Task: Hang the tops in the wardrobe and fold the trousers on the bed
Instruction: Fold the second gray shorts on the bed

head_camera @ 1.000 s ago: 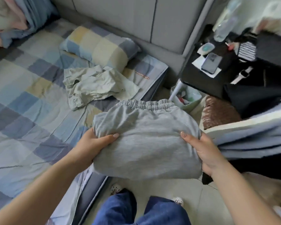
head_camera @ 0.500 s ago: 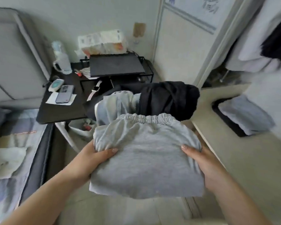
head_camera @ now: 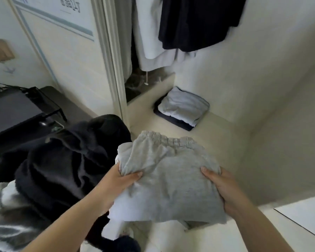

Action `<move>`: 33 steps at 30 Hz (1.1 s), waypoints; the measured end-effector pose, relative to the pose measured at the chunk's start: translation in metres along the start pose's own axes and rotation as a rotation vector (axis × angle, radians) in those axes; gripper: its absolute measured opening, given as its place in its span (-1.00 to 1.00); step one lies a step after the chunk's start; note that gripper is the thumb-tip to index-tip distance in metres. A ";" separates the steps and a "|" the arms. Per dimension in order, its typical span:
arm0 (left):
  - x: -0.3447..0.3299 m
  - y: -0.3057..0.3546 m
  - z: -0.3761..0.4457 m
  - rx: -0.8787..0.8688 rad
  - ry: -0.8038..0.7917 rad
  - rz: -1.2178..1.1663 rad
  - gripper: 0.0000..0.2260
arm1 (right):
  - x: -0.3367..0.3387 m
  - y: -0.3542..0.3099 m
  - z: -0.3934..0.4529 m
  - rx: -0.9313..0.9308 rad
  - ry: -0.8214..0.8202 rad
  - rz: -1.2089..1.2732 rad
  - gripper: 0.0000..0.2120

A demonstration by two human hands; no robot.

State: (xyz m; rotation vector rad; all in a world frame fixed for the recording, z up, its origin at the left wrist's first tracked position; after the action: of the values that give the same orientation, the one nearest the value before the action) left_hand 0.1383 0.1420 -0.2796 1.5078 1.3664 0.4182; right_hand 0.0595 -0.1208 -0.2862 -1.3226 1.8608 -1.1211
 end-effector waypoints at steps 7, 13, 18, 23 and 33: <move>-0.053 0.009 0.151 0.102 -0.154 0.089 -0.69 | 0.050 -0.011 0.053 0.054 0.322 0.119 -0.65; -0.088 0.016 0.249 0.051 -0.238 0.337 -0.75 | 0.073 -0.012 0.101 0.028 0.425 0.292 -0.68; -0.100 0.031 0.322 0.084 -0.341 0.449 -0.62 | 0.083 -0.005 0.168 -0.037 0.349 0.433 -0.59; -0.115 0.048 0.395 0.072 -0.366 0.548 -0.66 | 0.089 -0.015 0.243 -0.054 0.253 0.507 -0.63; -0.149 0.135 0.567 -0.170 -0.313 0.780 -0.61 | 0.131 -0.109 0.416 0.159 0.131 0.482 -0.61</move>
State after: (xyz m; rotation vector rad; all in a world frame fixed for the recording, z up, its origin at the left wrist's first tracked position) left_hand 0.6152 -0.2171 -0.3553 1.8303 0.4474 0.7184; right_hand 0.4101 -0.3844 -0.3851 -0.6716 1.9922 -1.0829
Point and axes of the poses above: each hand's wrist, its own z-axis towards the middle knuckle, its own x-axis out of the back of the hand, y = z × x, the point moved 9 cm from there along z, towards the middle knuckle, and after that the axes turned 10 degrees about -z, right-handed, at the moved point
